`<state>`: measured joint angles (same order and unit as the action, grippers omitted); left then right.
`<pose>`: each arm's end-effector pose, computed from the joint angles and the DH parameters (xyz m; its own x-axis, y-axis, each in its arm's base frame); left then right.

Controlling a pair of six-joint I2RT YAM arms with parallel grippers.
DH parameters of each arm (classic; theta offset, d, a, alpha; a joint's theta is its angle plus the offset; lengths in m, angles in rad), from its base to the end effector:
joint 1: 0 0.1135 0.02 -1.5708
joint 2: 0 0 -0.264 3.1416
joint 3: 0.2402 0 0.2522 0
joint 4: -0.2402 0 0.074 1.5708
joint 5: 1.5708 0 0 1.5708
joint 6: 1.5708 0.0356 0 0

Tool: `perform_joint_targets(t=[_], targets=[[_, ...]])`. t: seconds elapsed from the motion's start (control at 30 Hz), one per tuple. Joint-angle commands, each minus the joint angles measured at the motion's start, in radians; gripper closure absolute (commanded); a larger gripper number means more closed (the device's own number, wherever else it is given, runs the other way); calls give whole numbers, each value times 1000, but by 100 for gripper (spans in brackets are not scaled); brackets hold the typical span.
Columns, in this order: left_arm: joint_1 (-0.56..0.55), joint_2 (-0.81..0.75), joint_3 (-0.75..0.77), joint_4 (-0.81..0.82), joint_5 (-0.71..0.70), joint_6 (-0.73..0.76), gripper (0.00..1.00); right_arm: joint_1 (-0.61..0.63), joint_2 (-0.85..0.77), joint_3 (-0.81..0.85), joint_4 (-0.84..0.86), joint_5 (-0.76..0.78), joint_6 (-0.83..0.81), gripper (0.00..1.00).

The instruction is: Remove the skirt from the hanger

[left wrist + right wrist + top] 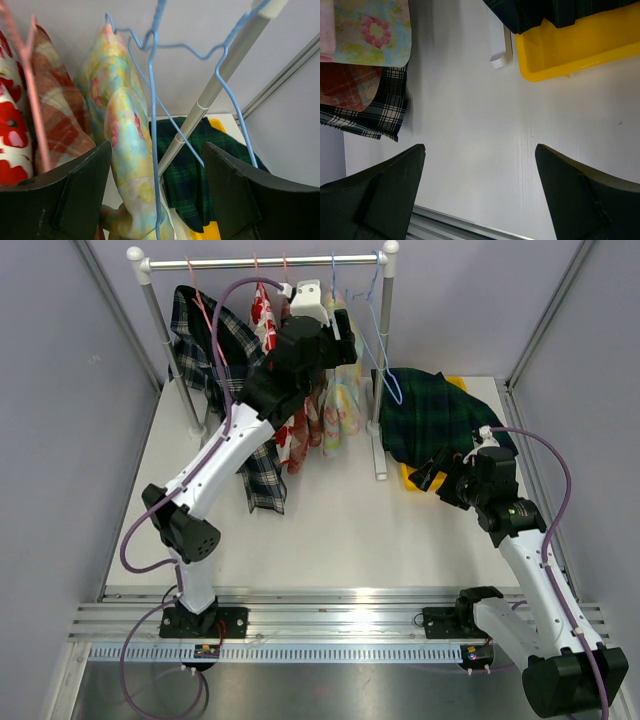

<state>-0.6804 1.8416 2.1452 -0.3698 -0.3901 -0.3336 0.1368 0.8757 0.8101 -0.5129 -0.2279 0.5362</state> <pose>0.3297 -0.2494 0.4913 -0.1425 -0.2742 -0.9510 0.2542 0.9185 -0.3030 0.1874 0.0339 0.3006 -0.6292 0.4157 -0.6567 0.0014 0.8455 0.5339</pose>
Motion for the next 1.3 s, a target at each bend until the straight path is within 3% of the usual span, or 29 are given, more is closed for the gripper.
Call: perform_joint_targets(t=[0.0,0.13,0.17,0.23,0.27,0.3,0.43,0.6,0.7,0.9,1.27], targets=[[4,24,82,22,37,-8,25,4,-14,4,-13,9,-24,1],[19,79,101,16,42,-25,35,4,-14,6,-16,13,-33,0],[22,88,104,12,40,-37,56,6,-14,6,-15,13,-35,1],[35,120,128,-12,37,-53,78,4,-7,8,-13,13,-39,1],[41,136,145,-29,40,-71,95,6,-7,6,-15,15,-41,0],[48,155,201,-72,52,-73,100,4,-4,6,-13,15,-42,1],[50,170,219,-97,57,-59,100,6,2,12,8,-33,-50,0],[42,39,130,-26,48,-7,100,15,6,93,99,-143,-30,0],[39,30,214,-96,92,8,100,69,35,190,152,-172,-12,1],[10,-51,171,-129,97,19,100,335,213,466,137,5,-62,1],[-48,-211,38,-153,100,-1,100,530,428,672,180,116,-82,1]])
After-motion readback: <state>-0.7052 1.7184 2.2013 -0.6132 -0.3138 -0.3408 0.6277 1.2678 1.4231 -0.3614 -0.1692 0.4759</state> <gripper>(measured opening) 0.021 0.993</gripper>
